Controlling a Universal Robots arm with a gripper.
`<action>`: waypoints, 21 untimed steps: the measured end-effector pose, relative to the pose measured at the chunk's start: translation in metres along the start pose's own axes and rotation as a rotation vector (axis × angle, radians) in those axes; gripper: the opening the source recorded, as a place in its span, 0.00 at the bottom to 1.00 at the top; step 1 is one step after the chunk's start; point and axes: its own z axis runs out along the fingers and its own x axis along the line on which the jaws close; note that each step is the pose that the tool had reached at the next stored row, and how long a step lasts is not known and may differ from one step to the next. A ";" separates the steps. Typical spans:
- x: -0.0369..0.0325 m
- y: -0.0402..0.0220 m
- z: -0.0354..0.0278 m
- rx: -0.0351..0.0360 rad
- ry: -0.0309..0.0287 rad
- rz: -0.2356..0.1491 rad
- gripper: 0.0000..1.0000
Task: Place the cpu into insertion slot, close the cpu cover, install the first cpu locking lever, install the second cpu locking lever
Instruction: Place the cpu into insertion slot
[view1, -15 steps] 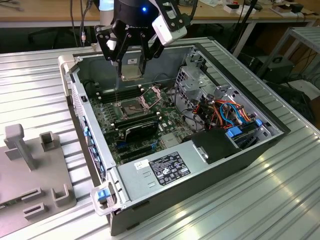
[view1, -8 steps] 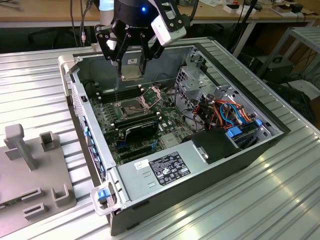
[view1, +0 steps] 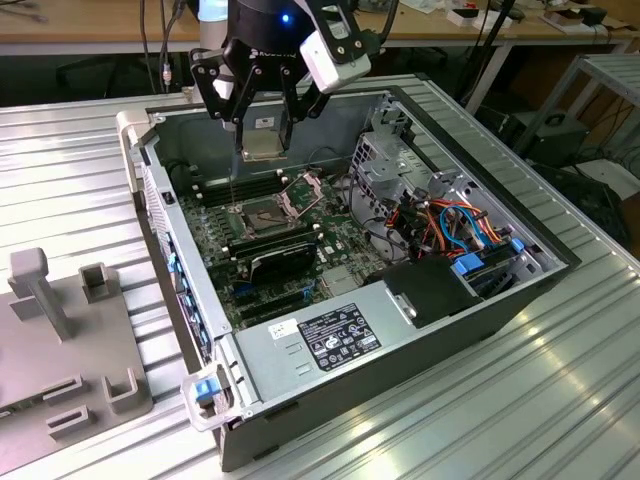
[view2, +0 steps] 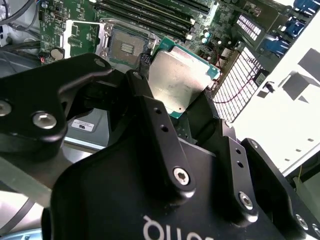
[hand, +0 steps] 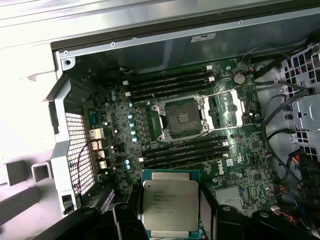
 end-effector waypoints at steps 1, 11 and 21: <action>0.0000 0.0000 0.0000 0.0001 -0.0002 0.005 0.55; 0.0000 0.0000 0.0000 0.0011 -0.0021 0.047 0.55; 0.0000 0.0000 0.0000 0.0019 -0.0036 0.079 0.55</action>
